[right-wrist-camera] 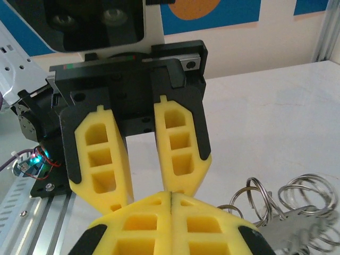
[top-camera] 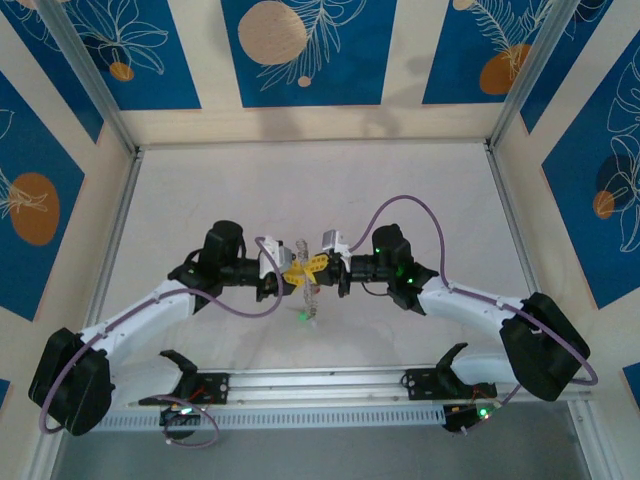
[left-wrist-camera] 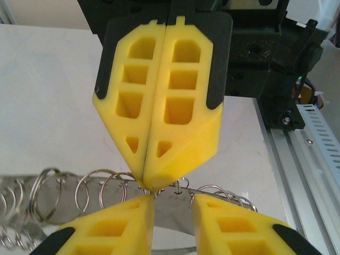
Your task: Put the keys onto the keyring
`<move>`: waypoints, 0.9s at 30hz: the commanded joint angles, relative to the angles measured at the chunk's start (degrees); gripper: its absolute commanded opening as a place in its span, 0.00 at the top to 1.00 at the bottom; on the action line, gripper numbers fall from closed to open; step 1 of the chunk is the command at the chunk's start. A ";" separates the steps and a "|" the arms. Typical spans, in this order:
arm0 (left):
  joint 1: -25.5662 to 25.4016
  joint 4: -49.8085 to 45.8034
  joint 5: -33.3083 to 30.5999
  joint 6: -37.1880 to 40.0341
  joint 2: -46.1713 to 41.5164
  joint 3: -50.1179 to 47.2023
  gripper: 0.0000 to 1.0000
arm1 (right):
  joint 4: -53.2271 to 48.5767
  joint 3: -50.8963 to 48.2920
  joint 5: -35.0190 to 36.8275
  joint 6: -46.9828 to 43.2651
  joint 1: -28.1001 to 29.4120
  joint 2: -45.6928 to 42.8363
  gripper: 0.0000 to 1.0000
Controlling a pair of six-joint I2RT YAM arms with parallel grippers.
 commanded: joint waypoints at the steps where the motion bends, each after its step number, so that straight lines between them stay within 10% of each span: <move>1: -0.69 2.95 -1.87 1.05 0.67 -0.88 0.72 | 4.70 0.10 -2.22 -1.75 -0.13 0.32 1.00; 14: -0.71 7.36 1.50 -2.43 0.68 -1.19 0.72 | 5.43 1.53 -2.40 -3.64 0.73 2.76 1.00; 27: -0.64 3.14 -0.98 1.29 1.28 -0.37 1.00 | 4.48 1.59 -3.68 -4.65 1.32 2.70 1.00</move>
